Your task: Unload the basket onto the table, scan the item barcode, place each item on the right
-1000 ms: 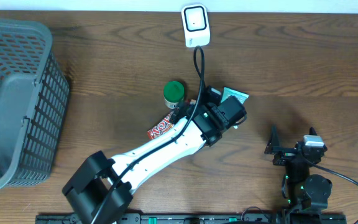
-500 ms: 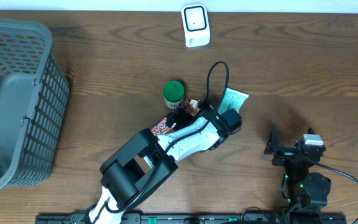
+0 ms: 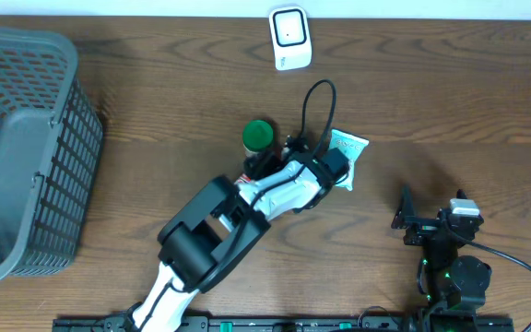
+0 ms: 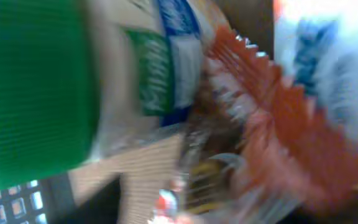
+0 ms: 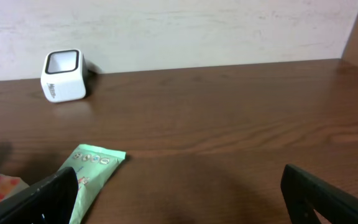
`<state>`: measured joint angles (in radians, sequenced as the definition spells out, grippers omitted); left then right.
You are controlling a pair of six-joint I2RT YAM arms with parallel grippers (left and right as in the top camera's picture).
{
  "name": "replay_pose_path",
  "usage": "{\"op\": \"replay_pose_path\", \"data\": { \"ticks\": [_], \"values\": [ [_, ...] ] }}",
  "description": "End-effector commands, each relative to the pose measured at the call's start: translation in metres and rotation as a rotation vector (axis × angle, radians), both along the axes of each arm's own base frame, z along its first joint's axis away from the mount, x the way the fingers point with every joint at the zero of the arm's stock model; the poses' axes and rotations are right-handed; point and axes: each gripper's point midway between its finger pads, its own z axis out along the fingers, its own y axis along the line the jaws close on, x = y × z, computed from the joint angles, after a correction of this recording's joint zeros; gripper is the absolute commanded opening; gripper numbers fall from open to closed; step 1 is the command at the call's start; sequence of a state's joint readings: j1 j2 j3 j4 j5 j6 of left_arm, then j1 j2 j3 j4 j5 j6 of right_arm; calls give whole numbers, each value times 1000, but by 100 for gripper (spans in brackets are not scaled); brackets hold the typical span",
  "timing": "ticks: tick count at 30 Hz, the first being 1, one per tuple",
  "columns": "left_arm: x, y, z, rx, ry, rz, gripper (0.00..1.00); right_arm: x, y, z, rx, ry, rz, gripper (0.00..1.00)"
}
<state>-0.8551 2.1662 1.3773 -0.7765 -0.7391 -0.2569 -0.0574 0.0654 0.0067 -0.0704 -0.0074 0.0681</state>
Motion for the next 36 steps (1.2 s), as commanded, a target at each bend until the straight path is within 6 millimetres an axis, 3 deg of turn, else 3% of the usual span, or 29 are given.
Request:
{"op": "replay_pose_path", "data": {
  "ticks": [1,7,12,16,21,28,33,36],
  "values": [
    [-27,12,-44,26,165,12,7,0,3,-2,14,6,9,99],
    [-33,0,-25,15,151,-26,8,0,3,-2,14,6,9,99],
    [-35,-17,19,-74,101,-59,7,0,3,-2,14,7,9,99],
    [-47,-42,60,-320,132,-66,8,0,3,-2,14,7,9,99],
    [-62,-78,93,-683,255,-78,7,0,3,-2,14,7,10,99],
    [-85,-107,103,-1072,604,-36,7,0,4,-2,84,4,7,99],
    [-105,-122,123,-1265,809,-187,7,0,4,-2,236,-2,-13,99],
    [-109,-126,124,-1295,854,-250,8,0,4,-2,305,-4,-22,99]
  ]
}}
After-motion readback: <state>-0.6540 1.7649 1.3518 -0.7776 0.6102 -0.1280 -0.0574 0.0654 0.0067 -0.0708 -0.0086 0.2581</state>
